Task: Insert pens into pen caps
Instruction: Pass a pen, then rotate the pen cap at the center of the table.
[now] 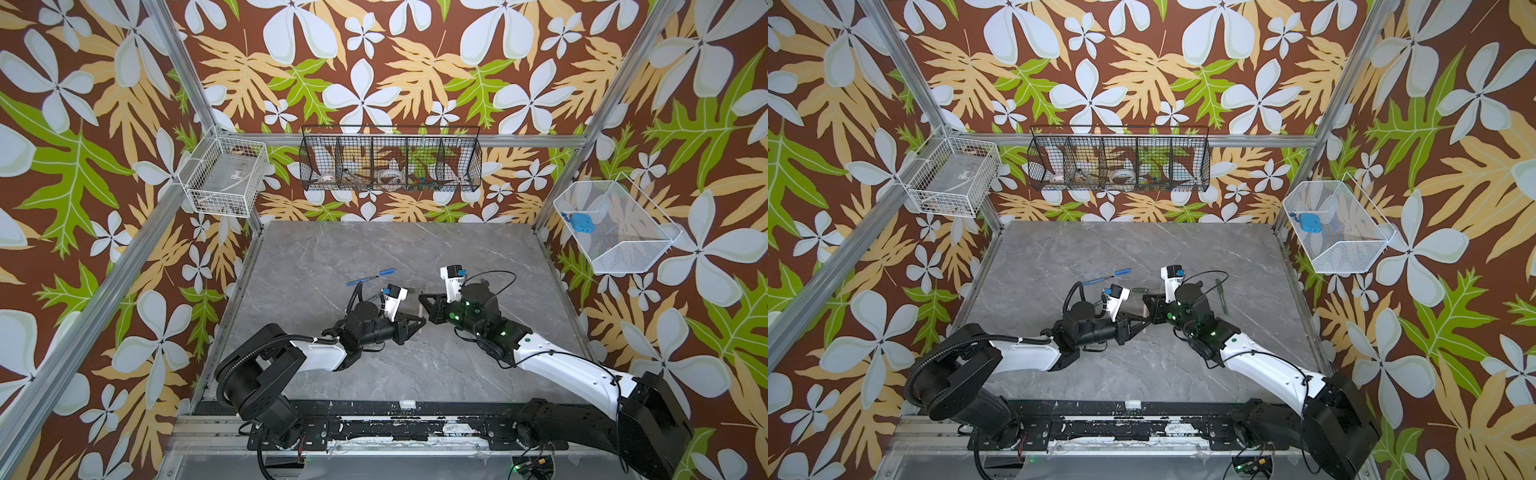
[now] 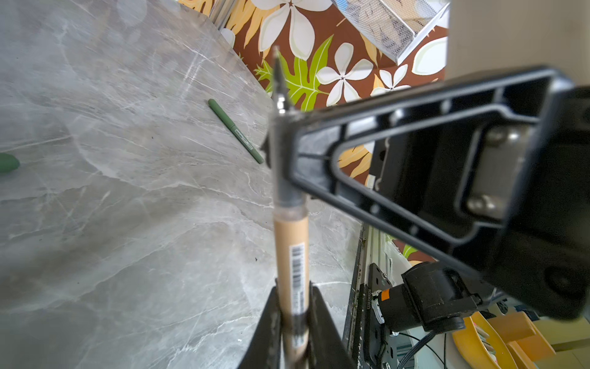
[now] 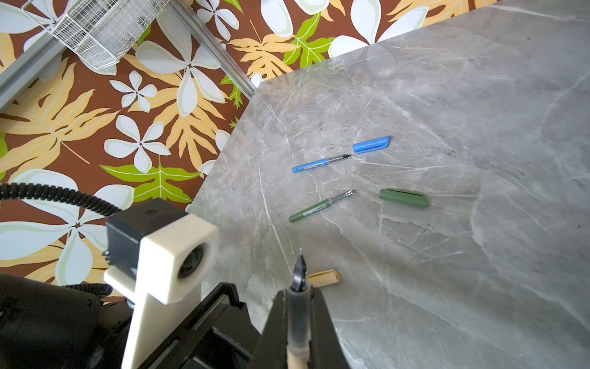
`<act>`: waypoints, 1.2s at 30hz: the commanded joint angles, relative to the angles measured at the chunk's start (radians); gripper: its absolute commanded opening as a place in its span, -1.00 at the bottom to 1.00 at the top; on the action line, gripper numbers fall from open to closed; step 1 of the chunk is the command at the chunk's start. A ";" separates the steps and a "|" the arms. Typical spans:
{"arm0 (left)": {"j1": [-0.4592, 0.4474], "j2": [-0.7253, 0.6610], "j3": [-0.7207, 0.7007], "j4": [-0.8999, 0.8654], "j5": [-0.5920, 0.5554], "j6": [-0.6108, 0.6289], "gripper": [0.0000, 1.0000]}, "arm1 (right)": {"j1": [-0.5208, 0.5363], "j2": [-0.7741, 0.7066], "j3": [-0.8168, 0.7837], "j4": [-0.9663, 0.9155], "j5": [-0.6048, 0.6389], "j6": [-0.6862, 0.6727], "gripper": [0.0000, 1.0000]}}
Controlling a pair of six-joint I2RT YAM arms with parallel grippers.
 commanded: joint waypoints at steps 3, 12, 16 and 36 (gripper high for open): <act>-0.001 -0.059 0.015 -0.063 -0.065 0.055 -0.80 | 0.003 -0.026 0.035 -0.030 0.034 -0.073 -0.37; 0.034 -0.318 0.031 -0.467 -0.351 0.168 -0.92 | -0.001 0.059 0.339 -0.522 0.183 -0.341 -0.03; 0.074 -0.457 0.028 -0.639 -0.463 0.203 -0.97 | -0.001 0.138 0.439 -0.594 0.134 -0.438 0.05; 0.106 -0.841 -0.035 -0.892 -0.671 0.226 -1.00 | 0.095 0.761 0.713 -0.561 -0.119 -0.428 0.07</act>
